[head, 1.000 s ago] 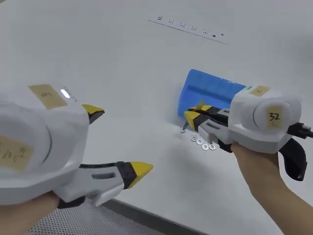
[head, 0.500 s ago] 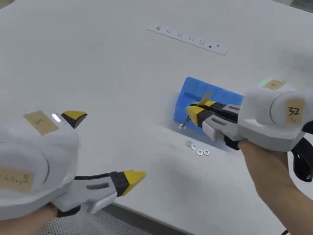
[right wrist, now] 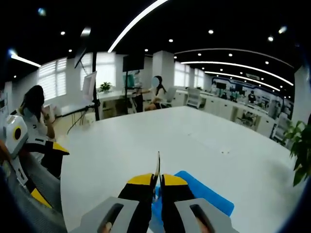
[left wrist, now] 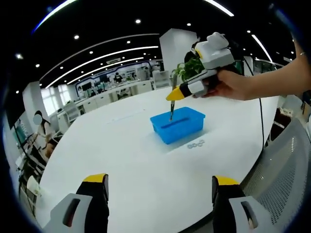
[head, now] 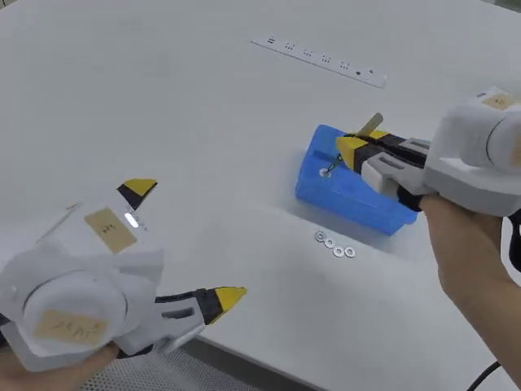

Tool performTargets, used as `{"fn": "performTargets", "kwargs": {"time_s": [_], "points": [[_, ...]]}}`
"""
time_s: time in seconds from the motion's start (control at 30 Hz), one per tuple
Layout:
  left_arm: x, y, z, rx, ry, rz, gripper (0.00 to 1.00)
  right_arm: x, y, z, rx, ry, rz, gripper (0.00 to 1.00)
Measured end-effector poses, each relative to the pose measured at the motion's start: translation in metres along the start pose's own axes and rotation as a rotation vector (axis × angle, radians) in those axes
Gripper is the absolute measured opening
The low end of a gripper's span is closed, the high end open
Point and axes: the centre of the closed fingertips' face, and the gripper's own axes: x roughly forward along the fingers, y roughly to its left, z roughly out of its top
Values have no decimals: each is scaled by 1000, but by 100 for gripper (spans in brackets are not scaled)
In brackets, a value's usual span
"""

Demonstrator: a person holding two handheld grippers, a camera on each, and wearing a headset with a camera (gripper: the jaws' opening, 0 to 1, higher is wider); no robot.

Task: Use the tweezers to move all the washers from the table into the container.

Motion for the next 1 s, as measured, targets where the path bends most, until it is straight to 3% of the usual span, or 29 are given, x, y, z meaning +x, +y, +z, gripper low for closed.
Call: {"fn": "performTargets", "kwargs": {"time_s": [0.3,0.57,0.77,1.0], "points": [[1,-1,-2,9,14,-5,89,24,-14,-15,30,21,-27,2],[2,-1,-5,33,29,6,88,35,-20,-25,58,34,-46,2],[1,0,-5,35,25,11,88,46,-20,-43,42,70,-52,2],[0,8,-3,32,15,58,89,53,-16,-55,-9,111,-55,2]]}}
